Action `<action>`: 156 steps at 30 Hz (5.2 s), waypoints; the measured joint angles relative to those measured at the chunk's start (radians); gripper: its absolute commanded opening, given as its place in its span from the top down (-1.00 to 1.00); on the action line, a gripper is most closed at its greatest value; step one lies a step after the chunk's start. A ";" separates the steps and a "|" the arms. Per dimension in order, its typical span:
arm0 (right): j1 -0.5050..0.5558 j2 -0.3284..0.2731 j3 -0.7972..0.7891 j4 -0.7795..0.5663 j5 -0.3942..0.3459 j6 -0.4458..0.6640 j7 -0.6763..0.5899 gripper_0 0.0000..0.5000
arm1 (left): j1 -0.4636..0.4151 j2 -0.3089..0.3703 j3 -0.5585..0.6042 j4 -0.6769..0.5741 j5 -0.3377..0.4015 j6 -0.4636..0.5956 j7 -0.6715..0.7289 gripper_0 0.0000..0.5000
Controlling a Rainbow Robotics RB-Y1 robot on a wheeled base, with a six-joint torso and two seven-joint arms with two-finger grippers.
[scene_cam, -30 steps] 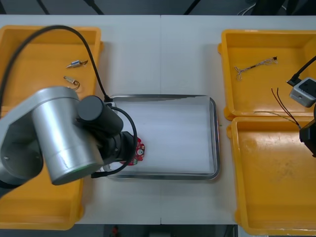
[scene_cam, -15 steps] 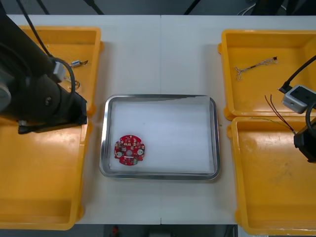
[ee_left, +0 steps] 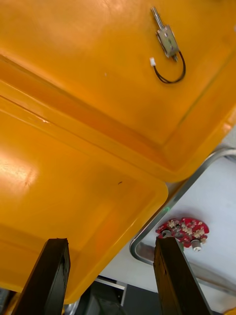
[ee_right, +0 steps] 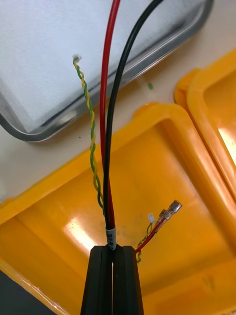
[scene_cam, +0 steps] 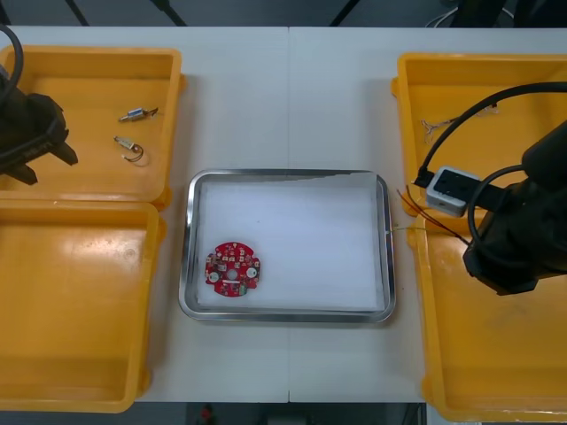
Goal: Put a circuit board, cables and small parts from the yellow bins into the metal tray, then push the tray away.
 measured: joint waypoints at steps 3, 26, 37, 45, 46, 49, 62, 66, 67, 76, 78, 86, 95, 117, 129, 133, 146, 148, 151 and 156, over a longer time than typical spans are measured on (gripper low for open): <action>-0.080 0.001 0.100 0.000 0.000 -0.001 0.000 1.00 | -0.038 0.000 0.000 0.101 0.001 -0.001 0.000 -1.00; -0.390 0.321 0.661 0.260 0.252 -0.061 0.058 1.00 | -0.285 -0.027 -0.007 0.688 -0.098 -0.194 0.000 -1.00; -0.391 0.389 0.781 0.419 0.355 -0.205 0.086 1.00 | -0.385 -0.176 -0.007 0.903 -0.288 -0.325 0.040 -1.00; -0.391 0.434 0.825 0.517 0.358 -0.228 0.087 1.00 | -0.473 -0.308 -0.058 1.018 -0.407 -0.394 0.322 -1.00; -0.391 0.435 0.829 0.520 0.358 -0.232 0.087 1.00 | -0.485 -0.321 -0.076 1.036 -0.414 -0.409 0.338 -1.00; -0.391 0.436 0.839 0.521 0.358 -0.238 0.087 0.85 | -0.515 -0.363 -0.121 1.088 -0.450 -0.458 0.351 -1.00; -0.392 0.430 0.842 0.511 0.344 -0.239 0.087 -1.00 | -0.567 -0.496 -0.142 1.249 -0.531 -0.614 0.708 -1.00; -0.392 0.403 0.822 0.464 0.282 -0.228 0.086 -1.00 | -0.571 -0.503 -0.149 1.271 -0.536 -0.634 0.790 -1.00; -0.392 0.393 0.809 0.450 0.262 -0.223 0.086 -1.00 | -0.571 -0.503 -0.153 1.273 -0.536 -0.639 0.787 -1.00; -0.392 0.301 0.593 0.390 0.095 -0.189 0.062 -1.00 | -0.572 -0.522 -0.216 1.324 -0.542 -0.699 0.784 -1.00; -0.392 0.281 0.548 0.387 0.072 -0.181 0.012 -1.00 | -0.572 -0.530 -0.218 1.348 -0.547 -0.714 0.784 -1.00; -0.392 0.197 0.388 0.385 0.015 -0.096 -0.124 -1.00 | -0.572 -0.545 -0.218 1.381 -0.547 -0.717 0.784 -1.00; -0.361 0.151 0.165 0.432 -0.027 -0.038 -0.225 -1.00 | -0.572 -0.564 -0.220 1.408 -0.532 -0.721 0.784 -1.00; -0.323 0.091 0.019 0.767 0.050 -0.093 -0.134 -1.00 | -0.572 -0.609 -0.251 1.480 -0.517 -0.796 0.773 -1.00; -0.386 0.091 0.019 1.022 0.100 -0.195 -0.124 -1.00 | -0.573 -0.612 -0.263 1.488 -0.516 -0.801 0.706 0.99; -0.411 0.098 0.019 1.093 0.140 -0.235 -0.124 -1.00 | -0.575 -0.612 -0.307 1.488 -0.507 -0.807 0.703 0.99; -0.478 0.194 0.019 1.285 0.320 -0.380 -0.124 -1.00 | -0.584 -0.612 -0.325 1.493 -0.501 -0.808 0.673 1.00; -0.478 0.209 0.019 1.302 0.342 -0.421 -0.124 -1.00 | -0.586 -0.611 -0.325 1.494 -0.501 -0.801 0.642 1.00; -0.479 0.230 0.019 1.332 0.357 -0.480 -0.124 -1.00 | -0.594 -0.606 -0.325 1.494 -0.501 -0.751 0.550 1.00; -0.479 0.257 0.019 1.390 0.368 -0.585 -0.124 -1.00 | -0.602 -0.577 -0.323 1.462 -0.491 -0.645 0.332 1.00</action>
